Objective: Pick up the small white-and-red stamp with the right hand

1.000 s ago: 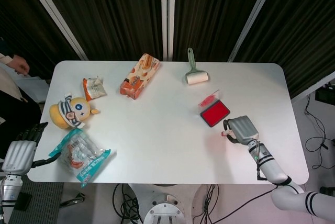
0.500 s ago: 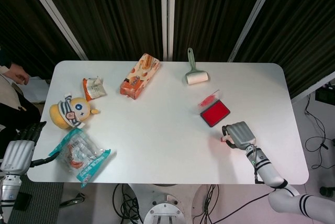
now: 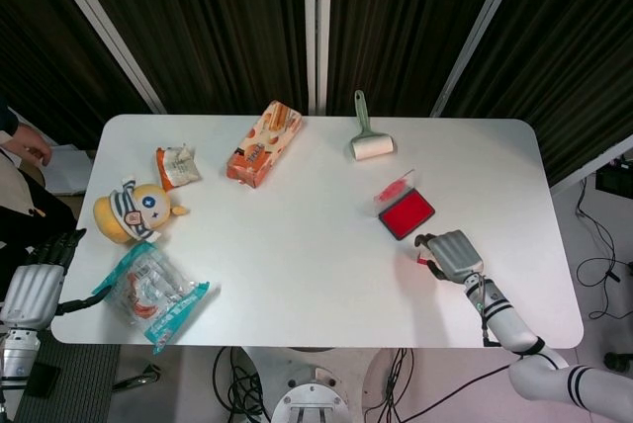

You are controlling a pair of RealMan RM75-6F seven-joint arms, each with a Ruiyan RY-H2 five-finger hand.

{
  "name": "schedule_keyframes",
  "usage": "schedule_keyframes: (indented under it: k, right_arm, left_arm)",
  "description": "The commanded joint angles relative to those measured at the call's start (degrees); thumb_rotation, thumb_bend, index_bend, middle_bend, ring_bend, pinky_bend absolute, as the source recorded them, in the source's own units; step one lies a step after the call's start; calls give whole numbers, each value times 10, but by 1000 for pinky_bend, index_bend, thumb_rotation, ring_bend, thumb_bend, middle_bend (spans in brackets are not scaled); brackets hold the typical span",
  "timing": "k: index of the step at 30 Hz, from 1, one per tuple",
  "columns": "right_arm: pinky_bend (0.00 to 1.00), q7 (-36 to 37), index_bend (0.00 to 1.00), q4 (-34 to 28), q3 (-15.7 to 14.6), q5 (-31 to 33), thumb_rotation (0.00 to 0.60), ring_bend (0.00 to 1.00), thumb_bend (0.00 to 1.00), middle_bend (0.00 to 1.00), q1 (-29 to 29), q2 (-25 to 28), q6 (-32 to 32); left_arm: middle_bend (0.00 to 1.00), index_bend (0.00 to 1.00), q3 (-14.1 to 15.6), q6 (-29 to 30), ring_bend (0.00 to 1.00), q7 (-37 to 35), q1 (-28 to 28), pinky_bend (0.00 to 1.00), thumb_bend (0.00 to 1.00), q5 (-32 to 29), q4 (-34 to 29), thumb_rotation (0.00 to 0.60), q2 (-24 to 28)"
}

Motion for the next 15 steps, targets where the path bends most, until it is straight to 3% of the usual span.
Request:
schedule_keyframes:
  k: [1, 10, 15]
  right_arm:
    - [1000, -1, 194, -3, -2, -2, 600, 831, 354, 351, 0, 3, -2]
    - [1000, -1, 51, -38, -10, -16, 600, 830, 317, 239, -10, 36, 10]
    - [1000, 10, 0, -96, -23, -49, 600, 830, 279, 178, -38, 98, 67]
  left_arm:
    - [118, 42, 0, -1, 109, 0, 0, 191, 105, 0, 0, 169, 0]
    - [118, 42, 1, -2, 109, -2, -1, 191, 105, 2, -1, 167, 2]
    - [118, 42, 2, 0, 109, 0, 1, 191, 106, 2, -4, 164, 5]
